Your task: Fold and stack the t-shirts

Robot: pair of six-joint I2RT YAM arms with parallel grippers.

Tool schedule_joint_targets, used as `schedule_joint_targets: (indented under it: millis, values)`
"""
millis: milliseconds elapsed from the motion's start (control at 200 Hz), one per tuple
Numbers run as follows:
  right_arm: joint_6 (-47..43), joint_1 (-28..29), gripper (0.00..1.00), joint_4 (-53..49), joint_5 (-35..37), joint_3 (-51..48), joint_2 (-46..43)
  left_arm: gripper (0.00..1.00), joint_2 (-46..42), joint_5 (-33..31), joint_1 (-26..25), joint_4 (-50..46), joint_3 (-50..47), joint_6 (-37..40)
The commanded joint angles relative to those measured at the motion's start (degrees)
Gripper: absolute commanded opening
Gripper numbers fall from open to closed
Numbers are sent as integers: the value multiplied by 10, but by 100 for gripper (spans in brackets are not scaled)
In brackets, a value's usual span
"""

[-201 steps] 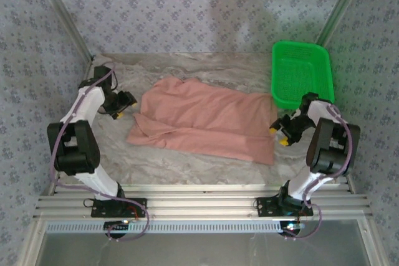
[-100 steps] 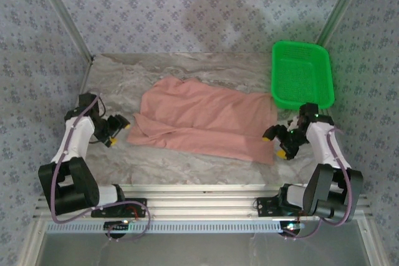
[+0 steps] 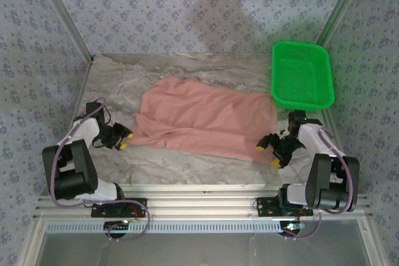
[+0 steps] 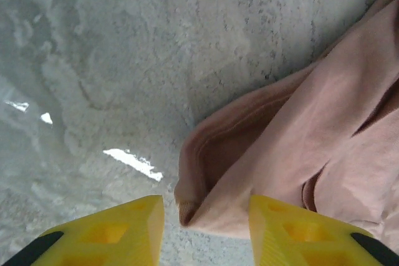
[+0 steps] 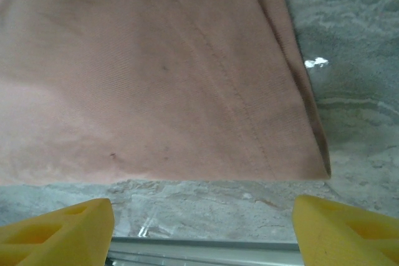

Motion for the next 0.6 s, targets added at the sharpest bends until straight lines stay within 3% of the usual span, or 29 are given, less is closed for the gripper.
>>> schedule_joint_targets:
  millis: [0, 230, 415, 595]
  values:
    - [38, 9, 75, 33, 17, -16, 17, 33, 22, 13, -7, 27, 10, 0]
    - [58, 27, 56, 58, 45, -17, 46, 13, 44, -13, -9, -3, 52, 42]
    - [59, 28, 18, 66, 85, -17, 73, 8, 48, -62, -9, -55, 86, 85]
    - [58, 29, 6, 49, 110, -12, 63, 7, 44, -88, -9, -90, 98, 115]
